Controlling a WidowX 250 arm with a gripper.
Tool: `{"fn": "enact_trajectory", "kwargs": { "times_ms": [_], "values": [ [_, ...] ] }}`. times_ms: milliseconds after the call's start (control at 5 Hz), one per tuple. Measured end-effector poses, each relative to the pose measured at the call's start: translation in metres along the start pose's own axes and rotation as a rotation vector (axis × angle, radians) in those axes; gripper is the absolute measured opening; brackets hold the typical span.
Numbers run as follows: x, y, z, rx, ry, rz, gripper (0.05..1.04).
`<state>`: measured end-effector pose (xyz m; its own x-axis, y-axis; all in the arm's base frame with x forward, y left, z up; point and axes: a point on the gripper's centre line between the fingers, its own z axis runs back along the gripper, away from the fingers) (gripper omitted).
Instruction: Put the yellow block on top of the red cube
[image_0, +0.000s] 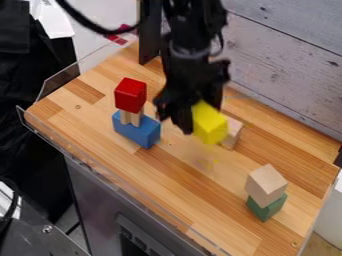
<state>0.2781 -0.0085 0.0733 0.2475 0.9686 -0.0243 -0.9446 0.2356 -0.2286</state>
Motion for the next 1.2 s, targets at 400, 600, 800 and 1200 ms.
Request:
{"fn": "enact_trajectory", "kwargs": {
  "times_ms": [400,600,800,1200],
  "values": [
    [0.036,-0.007,0.019,-0.03,-0.013,0.077,0.582],
    [0.055,-0.006,0.027,-0.039,-0.023,0.122,0.582],
    [0.071,-0.002,0.035,-0.033,-0.033,0.159,0.582],
    [0.08,0.011,0.04,0.021,-0.037,0.169,0.582]
  ]
}}
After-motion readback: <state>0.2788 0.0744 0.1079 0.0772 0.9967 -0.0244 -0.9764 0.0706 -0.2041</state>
